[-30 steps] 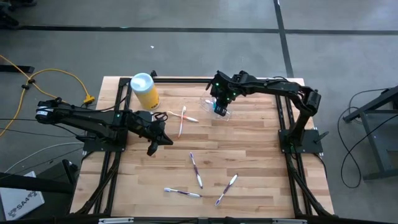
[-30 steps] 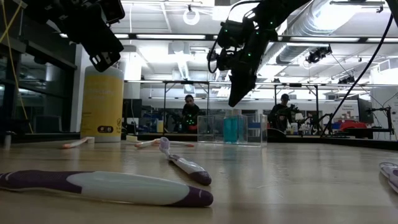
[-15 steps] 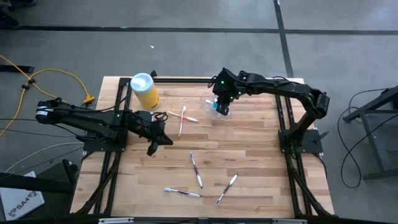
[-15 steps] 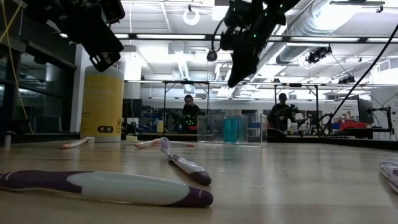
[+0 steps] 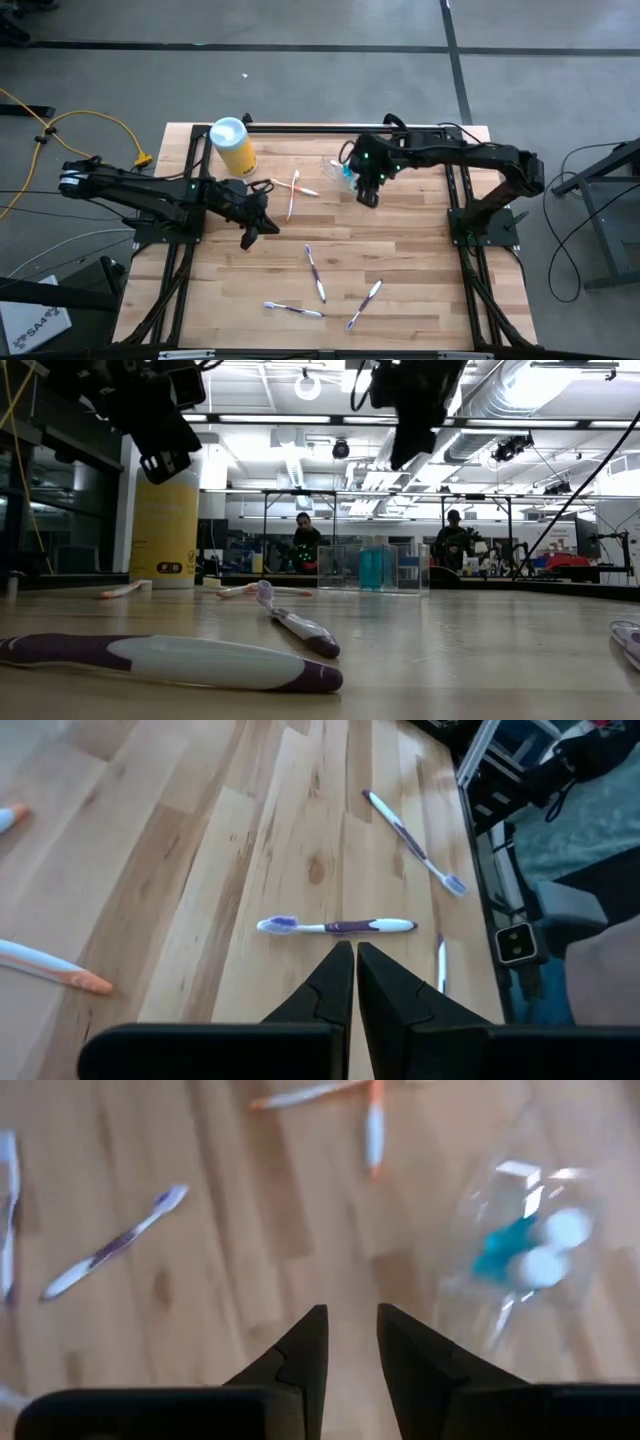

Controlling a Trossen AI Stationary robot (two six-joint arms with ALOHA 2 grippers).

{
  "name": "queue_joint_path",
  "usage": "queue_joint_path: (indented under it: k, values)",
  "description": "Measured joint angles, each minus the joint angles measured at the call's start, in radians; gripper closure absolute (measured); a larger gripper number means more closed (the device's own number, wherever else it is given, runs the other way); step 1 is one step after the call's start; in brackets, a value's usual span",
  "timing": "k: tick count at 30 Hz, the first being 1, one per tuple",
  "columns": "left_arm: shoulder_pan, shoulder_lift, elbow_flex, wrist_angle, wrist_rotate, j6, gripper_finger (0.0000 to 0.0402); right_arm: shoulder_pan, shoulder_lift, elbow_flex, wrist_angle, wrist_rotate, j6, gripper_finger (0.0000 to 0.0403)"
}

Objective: Pick & Place toothbrushing station
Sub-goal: Put the middle orange toothbrush into the transparent organizer

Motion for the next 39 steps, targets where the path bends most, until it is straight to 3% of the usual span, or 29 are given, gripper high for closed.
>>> queue_joint_path:
  k: [6,13,20,27,32,39]
  values:
    - [0.000,0.074,0.000,0.016,-0.005,0.073,0.0387,0.104,0.003,0.000,-0.097,0.022,0.048,0.0322]
    - [0.000,0.152,0.000,0.016,-0.119,0.099,0.0386,0.229,-0.031,-0.001,-0.221,0.214,0.178,0.0322]
    - [0.004,0.163,0.000,0.017,-0.269,-0.045,0.0342,0.360,-0.111,-0.001,-0.325,0.438,0.364,0.0322]
    - [0.004,0.163,0.000,0.016,-0.348,-0.169,0.0310,0.507,-0.183,-0.001,-0.427,0.642,0.549,0.0322]
    - [0.004,0.163,0.000,0.016,-0.409,-0.230,0.0309,0.610,-0.204,-0.001,-0.522,0.739,0.700,0.0322]
    - [0.028,0.163,0.000,0.019,-0.529,-0.330,0.0309,0.712,-0.207,-0.001,-0.616,0.793,0.848,0.0322]
